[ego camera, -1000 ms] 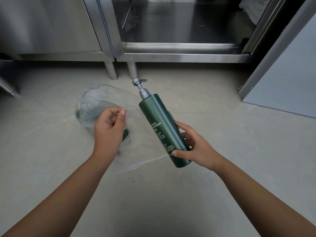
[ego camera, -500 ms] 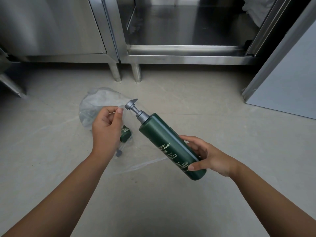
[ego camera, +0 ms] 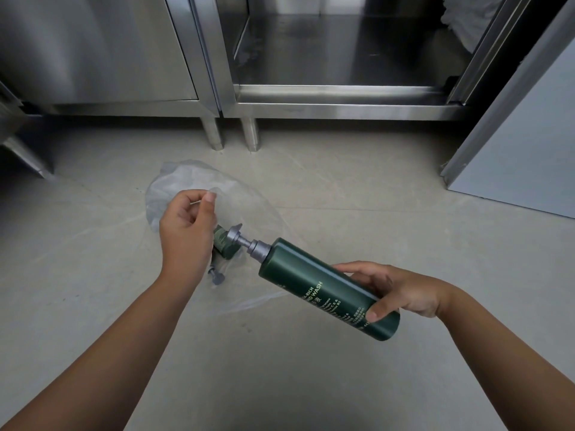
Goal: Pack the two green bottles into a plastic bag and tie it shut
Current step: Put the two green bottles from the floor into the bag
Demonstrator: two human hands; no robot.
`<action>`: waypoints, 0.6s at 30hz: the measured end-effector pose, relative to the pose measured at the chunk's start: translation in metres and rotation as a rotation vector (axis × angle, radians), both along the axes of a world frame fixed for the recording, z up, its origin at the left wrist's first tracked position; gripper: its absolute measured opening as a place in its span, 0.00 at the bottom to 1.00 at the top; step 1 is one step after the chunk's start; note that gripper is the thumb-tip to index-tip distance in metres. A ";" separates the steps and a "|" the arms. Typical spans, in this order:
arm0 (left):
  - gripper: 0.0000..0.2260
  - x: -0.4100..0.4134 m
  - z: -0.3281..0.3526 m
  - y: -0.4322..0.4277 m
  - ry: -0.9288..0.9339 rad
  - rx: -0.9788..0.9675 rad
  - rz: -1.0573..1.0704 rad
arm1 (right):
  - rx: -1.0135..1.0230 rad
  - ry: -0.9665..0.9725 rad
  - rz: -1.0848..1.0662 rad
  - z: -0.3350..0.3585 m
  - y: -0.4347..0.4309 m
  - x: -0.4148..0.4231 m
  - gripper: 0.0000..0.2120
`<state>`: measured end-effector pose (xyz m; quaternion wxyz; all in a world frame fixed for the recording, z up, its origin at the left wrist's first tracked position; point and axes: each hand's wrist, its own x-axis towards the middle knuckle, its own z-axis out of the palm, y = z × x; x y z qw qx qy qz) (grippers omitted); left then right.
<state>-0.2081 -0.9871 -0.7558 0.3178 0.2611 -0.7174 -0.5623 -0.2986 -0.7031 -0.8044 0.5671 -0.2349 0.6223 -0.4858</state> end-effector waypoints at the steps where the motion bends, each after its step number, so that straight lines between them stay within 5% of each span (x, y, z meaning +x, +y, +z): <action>1: 0.07 0.001 0.001 0.000 -0.002 -0.002 -0.006 | 0.013 0.006 0.012 -0.001 -0.001 0.000 0.38; 18: 0.07 0.010 0.018 0.004 0.022 0.024 -0.097 | 0.117 0.018 -0.076 -0.012 -0.057 0.010 0.32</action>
